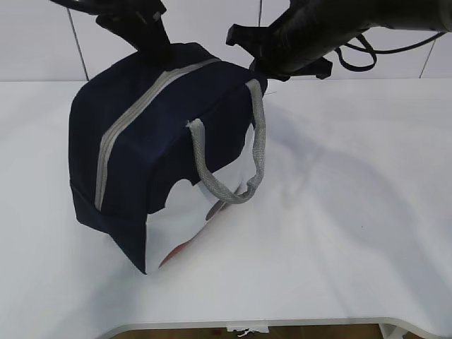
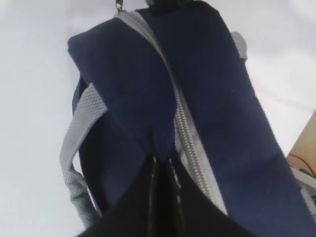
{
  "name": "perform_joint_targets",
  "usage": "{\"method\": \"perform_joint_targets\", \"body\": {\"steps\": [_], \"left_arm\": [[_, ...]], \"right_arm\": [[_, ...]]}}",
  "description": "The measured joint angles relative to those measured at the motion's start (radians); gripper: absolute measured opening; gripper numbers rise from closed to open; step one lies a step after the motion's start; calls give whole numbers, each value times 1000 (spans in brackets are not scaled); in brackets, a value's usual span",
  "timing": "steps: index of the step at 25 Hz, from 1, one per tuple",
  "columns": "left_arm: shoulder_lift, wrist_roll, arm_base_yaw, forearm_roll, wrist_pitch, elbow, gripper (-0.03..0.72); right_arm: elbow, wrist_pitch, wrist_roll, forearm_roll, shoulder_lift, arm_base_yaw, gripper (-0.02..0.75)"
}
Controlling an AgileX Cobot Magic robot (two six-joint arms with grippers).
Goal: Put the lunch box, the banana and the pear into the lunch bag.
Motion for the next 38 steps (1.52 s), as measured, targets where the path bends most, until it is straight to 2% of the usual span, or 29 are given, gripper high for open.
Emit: {"method": "perform_joint_targets", "body": {"steps": [13, 34, 38], "left_arm": [[-41, 14, 0, -22, 15, 0, -6], [-31, 16, 0, -22, 19, 0, -6], [-27, 16, 0, -25, 19, 0, -6]], "right_arm": [[-9, 66, 0, 4, 41, -4, 1], [-9, 69, 0, 5, 41, -8, 2], [-9, 70, 0, 5, 41, -8, 24]]}}
